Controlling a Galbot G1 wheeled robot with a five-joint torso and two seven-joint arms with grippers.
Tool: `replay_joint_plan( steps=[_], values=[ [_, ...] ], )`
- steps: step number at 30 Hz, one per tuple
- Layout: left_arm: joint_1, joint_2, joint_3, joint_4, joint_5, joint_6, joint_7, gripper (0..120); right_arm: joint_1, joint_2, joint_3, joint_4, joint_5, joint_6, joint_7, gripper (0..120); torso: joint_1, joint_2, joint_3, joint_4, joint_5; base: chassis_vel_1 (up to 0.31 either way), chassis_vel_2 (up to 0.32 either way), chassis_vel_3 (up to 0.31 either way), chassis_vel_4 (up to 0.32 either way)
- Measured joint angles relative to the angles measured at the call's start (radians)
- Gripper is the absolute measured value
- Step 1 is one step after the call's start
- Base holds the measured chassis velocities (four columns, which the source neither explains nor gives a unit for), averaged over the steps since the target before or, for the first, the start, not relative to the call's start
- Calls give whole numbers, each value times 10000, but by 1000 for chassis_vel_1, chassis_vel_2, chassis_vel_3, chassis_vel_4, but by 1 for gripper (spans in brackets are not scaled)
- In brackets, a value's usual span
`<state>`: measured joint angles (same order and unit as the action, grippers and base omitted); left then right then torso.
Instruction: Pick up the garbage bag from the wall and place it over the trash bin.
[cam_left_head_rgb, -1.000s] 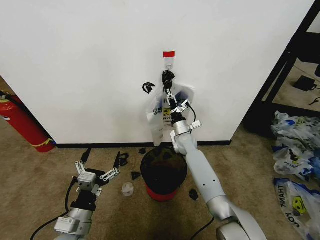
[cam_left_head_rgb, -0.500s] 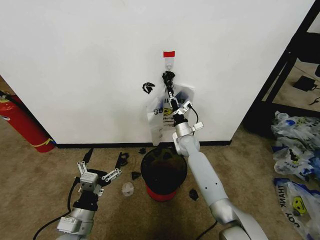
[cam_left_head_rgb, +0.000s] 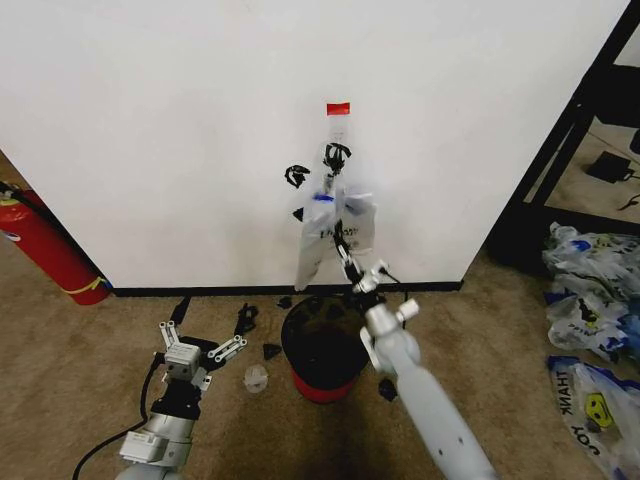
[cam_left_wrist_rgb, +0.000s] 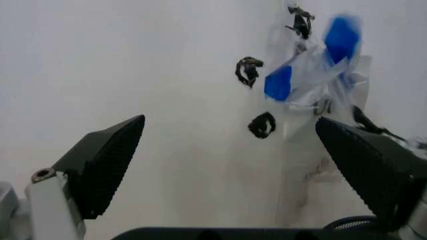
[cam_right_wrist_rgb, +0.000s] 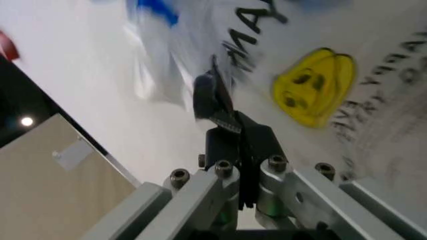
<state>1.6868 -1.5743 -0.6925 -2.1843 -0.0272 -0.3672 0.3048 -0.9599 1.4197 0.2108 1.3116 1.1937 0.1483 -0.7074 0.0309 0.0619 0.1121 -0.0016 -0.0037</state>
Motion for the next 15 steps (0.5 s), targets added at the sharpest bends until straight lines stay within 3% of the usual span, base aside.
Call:
replay_joint_plan(
  steps=[7, 15],
  values=[
    [15, 12, -1, 18, -46, -96, -24, 100, -1169, -432, 323, 472, -405, 222, -623, 0, 1, 0, -1, 2, -1, 0, 0, 0, 0],
    [-83, -8, 86, 153, -47, -123, -18, 100, -2016, -616, 816, 32, -998, 493, -1543, 0, 0, 0, 0, 1, -1, 0, 0, 0, 0]
  ],
)
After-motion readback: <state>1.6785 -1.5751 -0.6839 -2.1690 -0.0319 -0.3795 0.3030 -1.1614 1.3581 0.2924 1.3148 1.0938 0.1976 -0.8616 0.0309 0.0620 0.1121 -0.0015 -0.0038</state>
